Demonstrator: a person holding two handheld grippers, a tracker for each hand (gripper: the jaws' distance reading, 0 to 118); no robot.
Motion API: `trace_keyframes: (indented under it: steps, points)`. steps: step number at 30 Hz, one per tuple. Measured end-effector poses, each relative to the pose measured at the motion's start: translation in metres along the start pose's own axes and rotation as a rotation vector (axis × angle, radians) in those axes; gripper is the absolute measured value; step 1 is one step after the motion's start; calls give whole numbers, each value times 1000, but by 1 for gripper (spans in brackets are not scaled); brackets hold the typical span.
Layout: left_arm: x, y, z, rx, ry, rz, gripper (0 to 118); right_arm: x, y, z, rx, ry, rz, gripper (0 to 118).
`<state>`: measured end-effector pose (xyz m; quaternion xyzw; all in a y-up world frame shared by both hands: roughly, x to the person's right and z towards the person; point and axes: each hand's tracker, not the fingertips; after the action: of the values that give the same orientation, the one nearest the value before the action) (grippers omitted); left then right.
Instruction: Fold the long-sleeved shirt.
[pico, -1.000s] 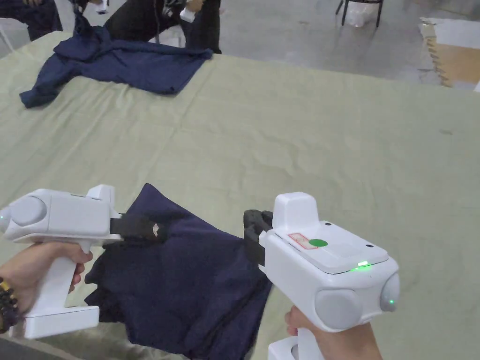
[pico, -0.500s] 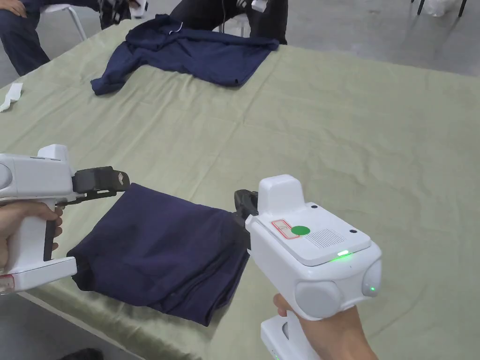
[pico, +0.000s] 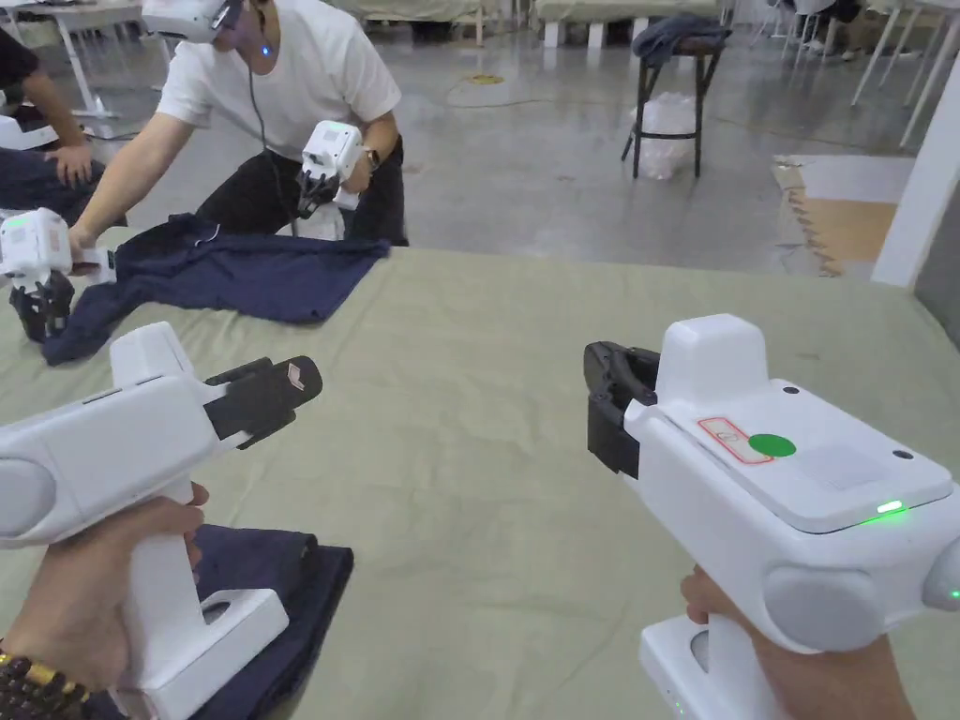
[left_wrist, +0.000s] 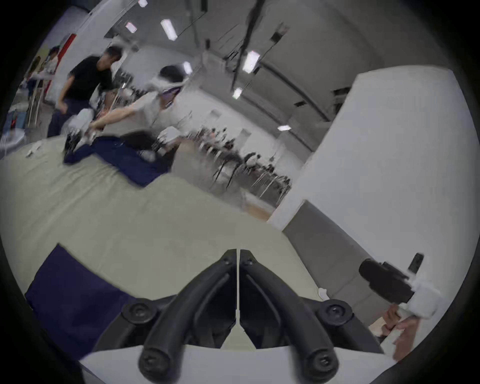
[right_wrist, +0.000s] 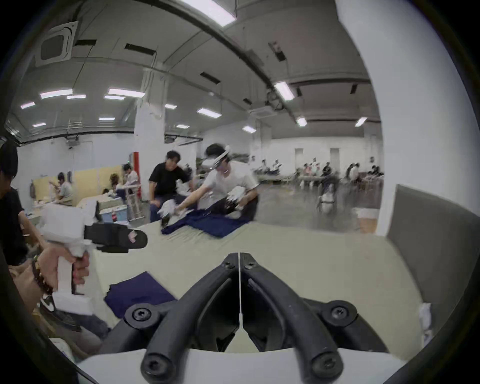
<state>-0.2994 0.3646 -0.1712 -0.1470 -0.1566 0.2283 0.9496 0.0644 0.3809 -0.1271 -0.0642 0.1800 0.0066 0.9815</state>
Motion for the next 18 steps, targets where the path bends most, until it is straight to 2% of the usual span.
trace_keyframes:
  steps: [4,7,10,13,16,18]
  points:
    - [95,-32,-21,93,80,-197,7,56,14,56,78,-184,36,0]
    - [134,-61,-37,154,115,-314,7,89,7,85,123,-315,67,0]
    - [159,-99,-45,203,142,-420,7,115,-11,105,116,-411,61,0]
    - [172,-130,-43,222,153,-482,7,130,-34,117,105,-450,44,0]
    - [176,-155,-43,163,144,-502,7,140,-59,129,67,-477,-27,0]
    - [177,-167,-40,156,148,-530,7,143,-73,132,68,-488,-38,0]
